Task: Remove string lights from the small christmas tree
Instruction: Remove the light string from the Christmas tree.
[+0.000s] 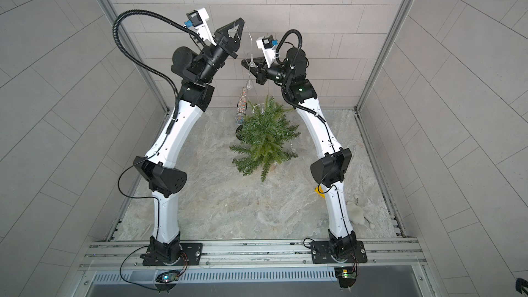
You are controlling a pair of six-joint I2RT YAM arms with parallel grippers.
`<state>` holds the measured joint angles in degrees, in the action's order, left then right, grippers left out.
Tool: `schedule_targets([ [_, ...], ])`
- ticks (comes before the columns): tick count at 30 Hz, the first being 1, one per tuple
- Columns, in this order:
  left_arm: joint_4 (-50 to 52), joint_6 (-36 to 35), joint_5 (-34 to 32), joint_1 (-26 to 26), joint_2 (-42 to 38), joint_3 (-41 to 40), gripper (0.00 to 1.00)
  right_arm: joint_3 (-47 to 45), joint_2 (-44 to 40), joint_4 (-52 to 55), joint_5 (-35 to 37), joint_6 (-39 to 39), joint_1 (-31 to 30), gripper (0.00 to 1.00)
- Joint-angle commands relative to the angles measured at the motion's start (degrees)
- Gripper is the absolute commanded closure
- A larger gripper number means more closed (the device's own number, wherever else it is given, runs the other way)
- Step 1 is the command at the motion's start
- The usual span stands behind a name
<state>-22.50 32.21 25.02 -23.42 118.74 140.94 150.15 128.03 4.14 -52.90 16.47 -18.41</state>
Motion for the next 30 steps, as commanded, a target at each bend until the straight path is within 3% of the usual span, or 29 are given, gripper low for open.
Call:
schedule_targets([
  [1,-2.68,-1.96,0.69,0.27,-4.99,-4.21,0.96,1.03,-2.49,-0.17,4.59,-2.76,0.8,1.0],
  [5,-2.9,-2.11,-0.49,1.13,-7.36,-8.99,0.95,1.11,-3.78,0.15,9.01,-4.32,1.86,1.0],
  [10,-1.85,-1.62,-0.77,1.62,-7.46,-9.0,0.95,1.38,-6.31,4.19,15.74,-8.9,3.01,1.0],
  [16,3.45,-1.53,-2.39,2.44,-5.98,-3.83,0.95,1.64,-9.1,7.09,24.64,-12.65,4.41,1.0],
  [24,8.59,-1.38,-2.08,2.66,-2.71,4.75,0.95,1.56,-12.17,13.0,29.76,-19.93,5.38,1.0],
  [30,8.94,0.6,0.33,2.75,-1.97,5.39,1.0,0.36,-14.69,17.75,34.41,-25.78,6.24,1.0],
])
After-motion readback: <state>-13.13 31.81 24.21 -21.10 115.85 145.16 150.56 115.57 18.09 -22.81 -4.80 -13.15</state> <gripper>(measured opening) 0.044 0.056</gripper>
